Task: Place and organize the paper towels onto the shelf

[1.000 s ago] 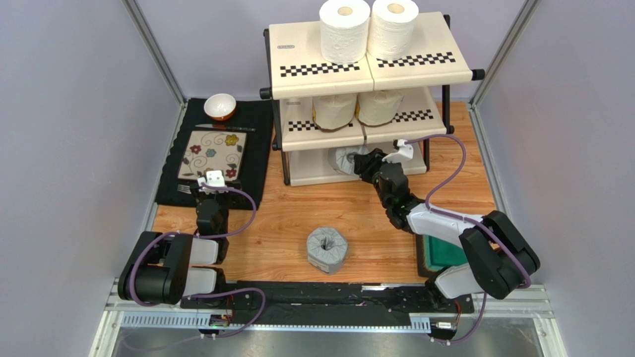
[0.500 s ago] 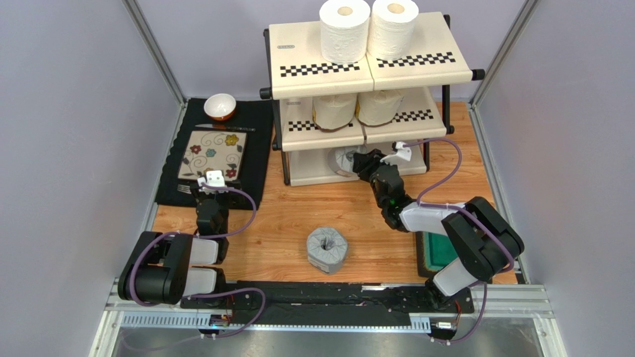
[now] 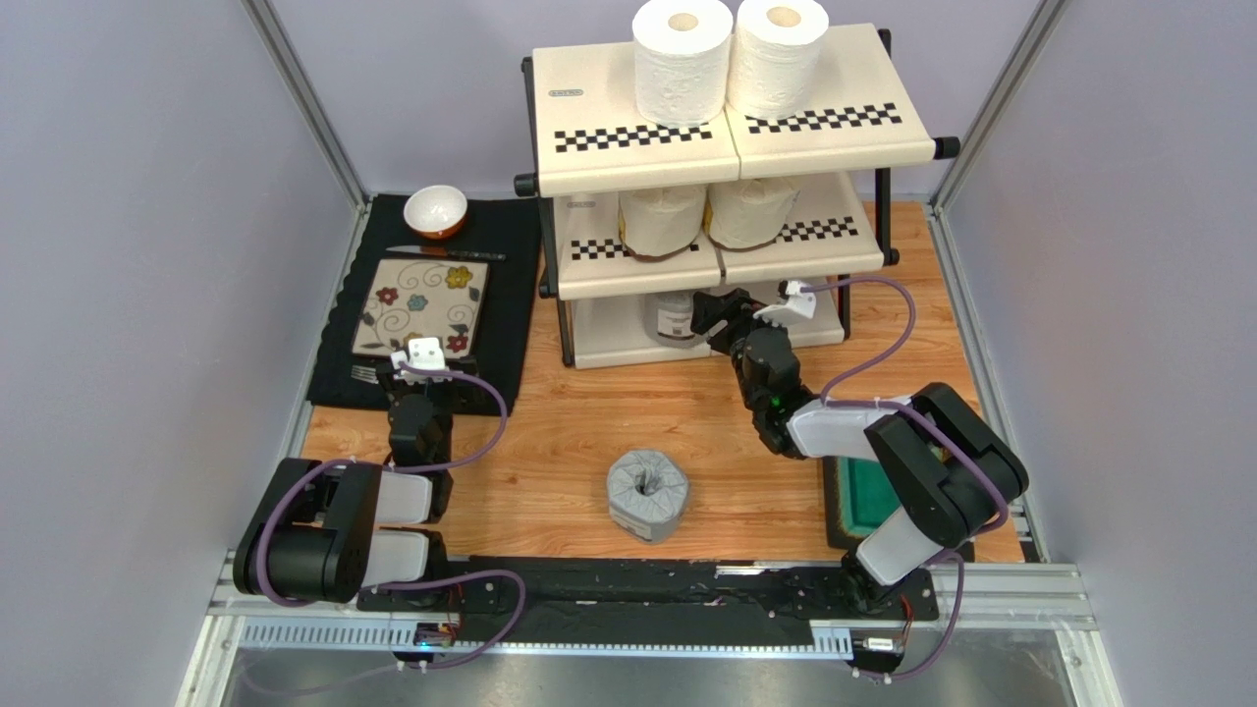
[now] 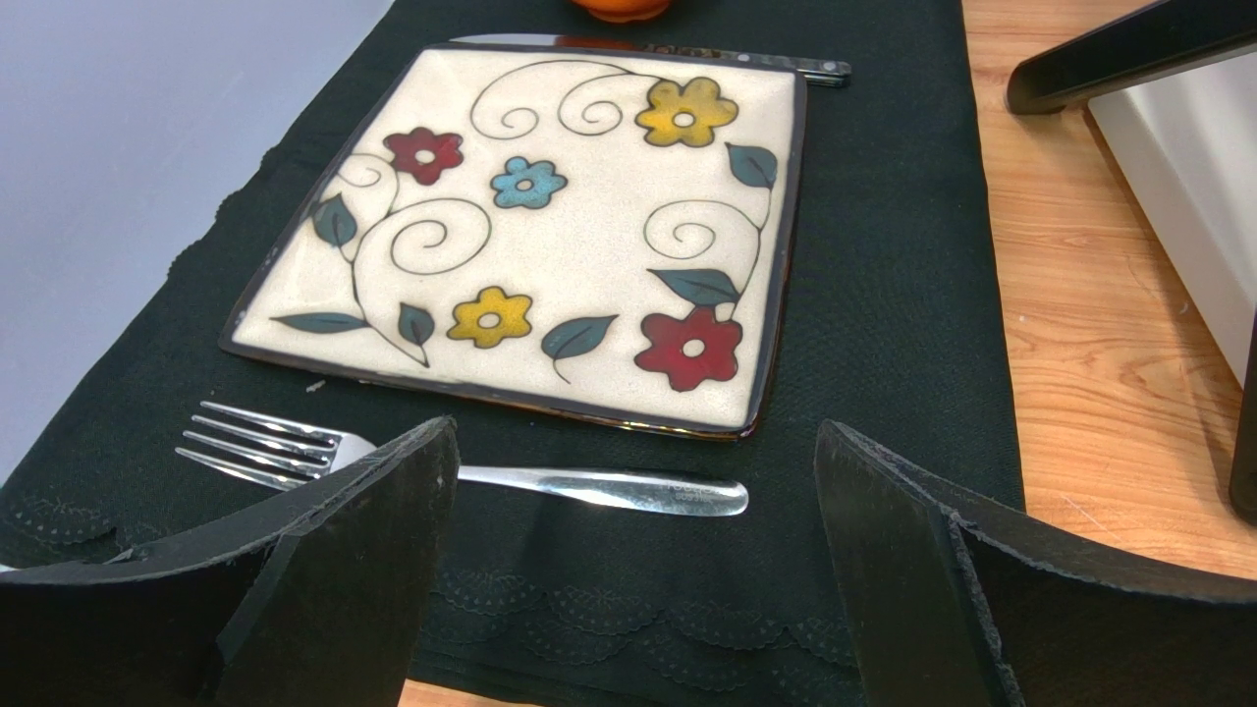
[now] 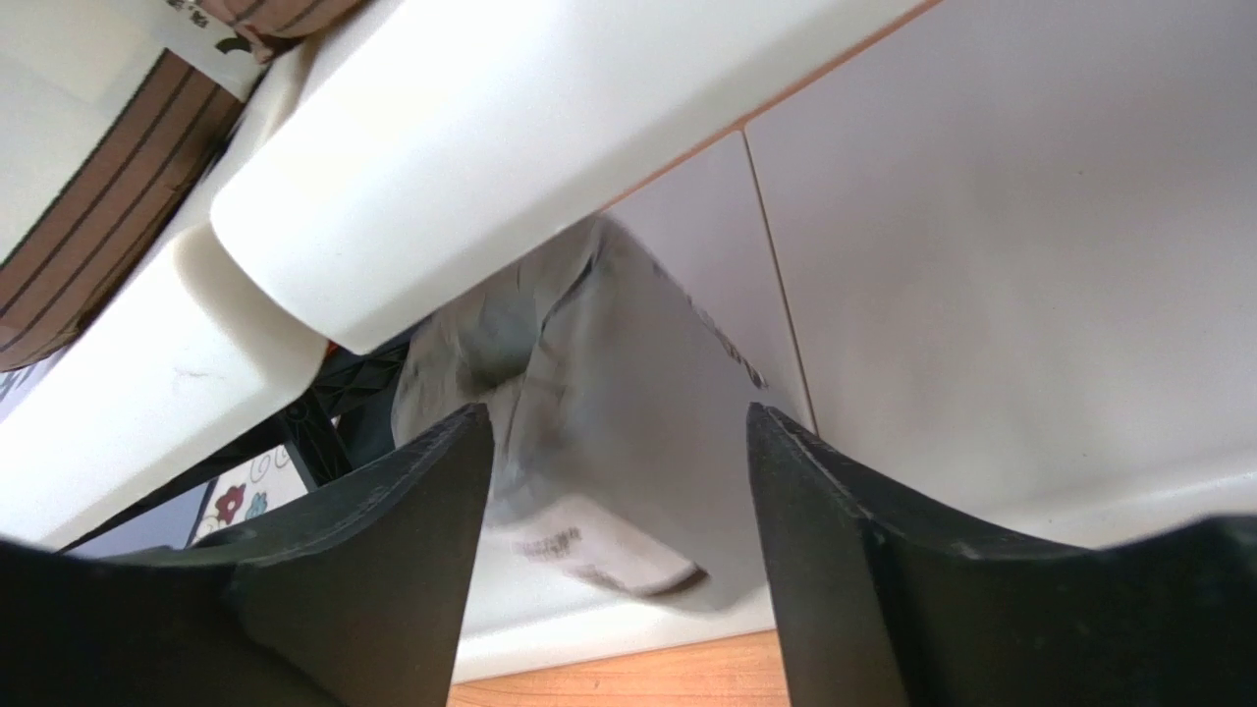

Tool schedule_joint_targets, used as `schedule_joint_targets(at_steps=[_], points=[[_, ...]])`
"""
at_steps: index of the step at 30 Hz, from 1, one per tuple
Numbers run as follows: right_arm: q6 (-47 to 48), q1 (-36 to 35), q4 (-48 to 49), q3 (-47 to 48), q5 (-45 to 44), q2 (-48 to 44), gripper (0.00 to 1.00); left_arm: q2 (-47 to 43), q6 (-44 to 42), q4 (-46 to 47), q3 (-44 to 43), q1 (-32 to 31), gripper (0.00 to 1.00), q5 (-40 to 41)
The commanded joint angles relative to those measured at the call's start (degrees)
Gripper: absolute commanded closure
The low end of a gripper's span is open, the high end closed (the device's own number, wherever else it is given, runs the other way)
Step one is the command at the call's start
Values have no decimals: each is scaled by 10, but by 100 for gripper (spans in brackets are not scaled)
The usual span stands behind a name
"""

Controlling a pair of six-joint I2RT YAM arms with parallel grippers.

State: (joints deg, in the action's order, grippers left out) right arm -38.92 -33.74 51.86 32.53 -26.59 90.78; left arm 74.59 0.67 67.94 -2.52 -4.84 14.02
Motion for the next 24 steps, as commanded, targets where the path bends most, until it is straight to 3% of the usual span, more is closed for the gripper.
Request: schedule_joint_targets(at_steps=[1, 9, 12, 14, 18, 24], points=[[16, -3, 50, -5, -16, -28, 30, 0, -4, 17, 134, 4, 1, -3], [15, -3, -16, -62, 27, -148, 28, -1, -4, 17, 133, 4, 1, -3], [30, -13, -138, -51, 79, -238, 28, 0, -4, 17, 134, 4, 1, -3], [45, -31, -276, -35, 88, -294, 27, -1, -4, 17, 134, 4, 1, -2], [67, -76, -544, 31, 130, -321, 23, 0, -4, 17, 133, 4, 1, -3], [61, -143, -681, 55, 210, -313, 21, 0, -4, 17, 133, 4, 1, -3]])
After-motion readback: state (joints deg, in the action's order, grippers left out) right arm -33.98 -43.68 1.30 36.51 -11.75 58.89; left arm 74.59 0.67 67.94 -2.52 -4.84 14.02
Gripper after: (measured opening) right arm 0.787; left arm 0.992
